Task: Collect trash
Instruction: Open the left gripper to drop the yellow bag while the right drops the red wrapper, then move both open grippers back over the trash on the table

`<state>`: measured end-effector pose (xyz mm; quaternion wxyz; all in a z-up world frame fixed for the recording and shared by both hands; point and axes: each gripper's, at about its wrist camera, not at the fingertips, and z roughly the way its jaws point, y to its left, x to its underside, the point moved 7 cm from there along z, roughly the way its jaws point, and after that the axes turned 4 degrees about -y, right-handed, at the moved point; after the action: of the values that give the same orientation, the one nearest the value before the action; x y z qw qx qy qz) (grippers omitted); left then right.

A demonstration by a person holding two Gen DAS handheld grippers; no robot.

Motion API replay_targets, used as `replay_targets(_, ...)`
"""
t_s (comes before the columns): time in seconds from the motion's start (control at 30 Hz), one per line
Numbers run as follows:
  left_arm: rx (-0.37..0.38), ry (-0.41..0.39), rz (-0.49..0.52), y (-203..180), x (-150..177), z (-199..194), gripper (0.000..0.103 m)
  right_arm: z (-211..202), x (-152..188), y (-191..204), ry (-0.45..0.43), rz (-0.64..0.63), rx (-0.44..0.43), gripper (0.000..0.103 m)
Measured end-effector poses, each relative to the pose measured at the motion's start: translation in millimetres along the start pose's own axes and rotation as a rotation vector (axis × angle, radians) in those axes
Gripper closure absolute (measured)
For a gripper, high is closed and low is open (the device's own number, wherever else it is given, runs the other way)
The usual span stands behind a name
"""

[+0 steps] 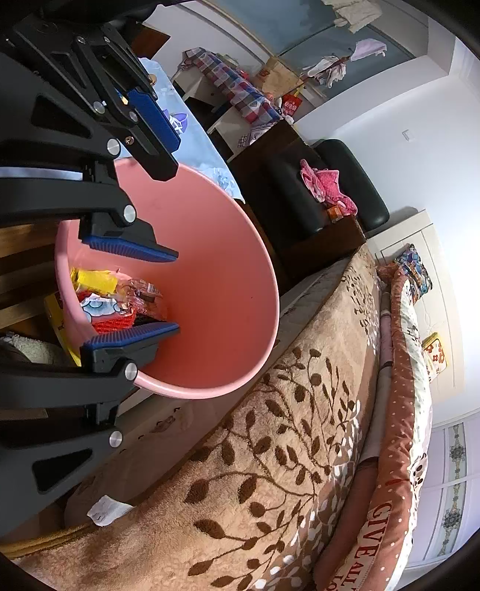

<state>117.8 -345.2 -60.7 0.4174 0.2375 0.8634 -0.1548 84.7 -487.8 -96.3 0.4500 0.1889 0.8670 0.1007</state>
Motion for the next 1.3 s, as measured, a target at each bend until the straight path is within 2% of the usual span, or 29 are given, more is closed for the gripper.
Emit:
replay_targets(0.73, -0.035, -0.056, -0.075, 34.6, 2.7, -41.7, 0.065, -22.3, 5.0, 53.6, -0.014, -0.086, -0.065, 0.069)
replay_targets(1.03, -0.078, -0.074, -0.122, 65.7, 11.8, -66.2, 0.065, -27.3, 15.4, 86.6, 0.003, -0.150, -0.108, 0.070)
replay_targets(1.3, -0.121, -0.069, -0.190, 101.1, 28.3, -85.2, 0.065, -29.4, 37.8, 122.5, 0.037, -0.226, -0.150, 0.070)
